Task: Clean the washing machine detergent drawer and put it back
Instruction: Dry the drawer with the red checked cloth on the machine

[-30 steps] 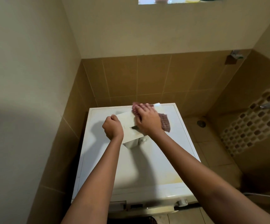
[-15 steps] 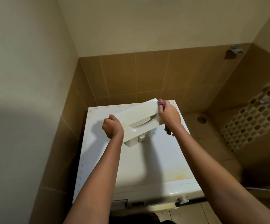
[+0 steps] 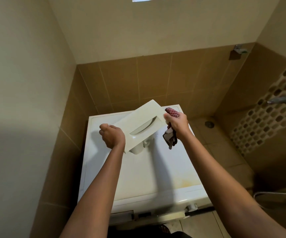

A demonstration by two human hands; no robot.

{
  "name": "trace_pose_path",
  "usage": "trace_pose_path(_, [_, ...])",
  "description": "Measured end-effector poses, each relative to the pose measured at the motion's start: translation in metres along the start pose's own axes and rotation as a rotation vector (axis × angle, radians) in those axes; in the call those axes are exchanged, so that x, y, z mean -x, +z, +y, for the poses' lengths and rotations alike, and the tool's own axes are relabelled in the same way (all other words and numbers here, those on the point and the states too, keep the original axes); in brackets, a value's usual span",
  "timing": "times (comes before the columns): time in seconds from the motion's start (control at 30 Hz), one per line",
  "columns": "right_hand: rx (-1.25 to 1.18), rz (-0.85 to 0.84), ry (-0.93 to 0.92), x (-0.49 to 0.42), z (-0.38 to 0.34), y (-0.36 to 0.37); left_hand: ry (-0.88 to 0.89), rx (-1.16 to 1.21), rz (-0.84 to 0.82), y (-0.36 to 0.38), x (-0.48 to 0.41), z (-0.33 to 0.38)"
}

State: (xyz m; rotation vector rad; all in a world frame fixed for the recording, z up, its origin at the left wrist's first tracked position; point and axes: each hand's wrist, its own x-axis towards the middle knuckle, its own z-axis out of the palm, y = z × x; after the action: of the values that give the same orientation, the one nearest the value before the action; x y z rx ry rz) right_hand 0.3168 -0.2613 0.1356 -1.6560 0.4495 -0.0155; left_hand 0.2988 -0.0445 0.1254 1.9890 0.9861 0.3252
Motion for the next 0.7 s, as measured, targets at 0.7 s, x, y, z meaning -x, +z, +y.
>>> trace_pose_path(0.7, [0.401,-0.347,-0.784,0.104,0.016,0.071,-0.471,0.326,-0.927,-0.025,0.003,-0.010])
